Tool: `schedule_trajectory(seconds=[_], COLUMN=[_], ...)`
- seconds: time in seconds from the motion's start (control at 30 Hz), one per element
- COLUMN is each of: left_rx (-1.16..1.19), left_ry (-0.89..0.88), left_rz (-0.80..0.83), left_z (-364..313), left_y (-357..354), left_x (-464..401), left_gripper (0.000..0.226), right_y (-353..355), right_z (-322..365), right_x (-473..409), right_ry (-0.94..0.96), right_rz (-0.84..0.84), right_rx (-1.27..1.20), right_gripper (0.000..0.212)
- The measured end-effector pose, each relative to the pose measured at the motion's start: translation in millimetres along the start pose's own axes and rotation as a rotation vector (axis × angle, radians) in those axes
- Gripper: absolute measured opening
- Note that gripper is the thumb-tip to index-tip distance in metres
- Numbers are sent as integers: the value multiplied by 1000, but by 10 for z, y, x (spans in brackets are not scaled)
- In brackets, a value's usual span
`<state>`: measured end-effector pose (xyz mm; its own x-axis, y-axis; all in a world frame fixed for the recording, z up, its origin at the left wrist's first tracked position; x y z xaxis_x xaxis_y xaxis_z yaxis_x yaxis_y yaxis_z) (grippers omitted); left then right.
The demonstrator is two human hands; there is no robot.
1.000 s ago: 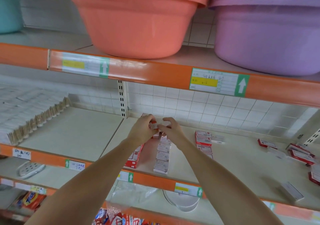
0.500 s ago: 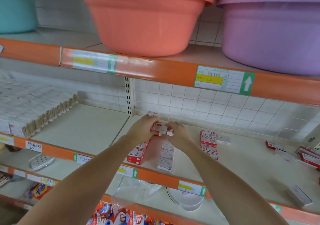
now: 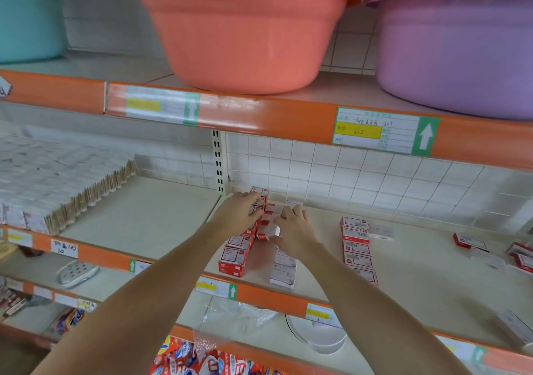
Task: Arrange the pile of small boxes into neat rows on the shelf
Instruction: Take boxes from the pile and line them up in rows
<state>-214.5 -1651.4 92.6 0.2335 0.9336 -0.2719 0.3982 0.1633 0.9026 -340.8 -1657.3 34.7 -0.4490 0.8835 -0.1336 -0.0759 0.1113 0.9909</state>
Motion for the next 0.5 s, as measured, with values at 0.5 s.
schedule_trajectory(seconds=[0.5], left_rx=[-8], left_ry=[-14], left_rz=[21], left_z=[40], left_y=[-46], left_x=[-86], left_gripper=[39], right_y=[-56], right_z=[214], right_x=[-108], right_ry=[11], right_rz=[45], right_rx=[210], right_gripper=[33])
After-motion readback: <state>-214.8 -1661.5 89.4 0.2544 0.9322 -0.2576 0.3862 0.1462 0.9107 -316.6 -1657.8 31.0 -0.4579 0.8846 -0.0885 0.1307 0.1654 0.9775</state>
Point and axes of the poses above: each hand's wrist, its own x-axis away from the middle knuckle, its own y-axis out of the back of the hand, z = x × y, the point moved 9 cm from there along -x, towards the middle knuckle
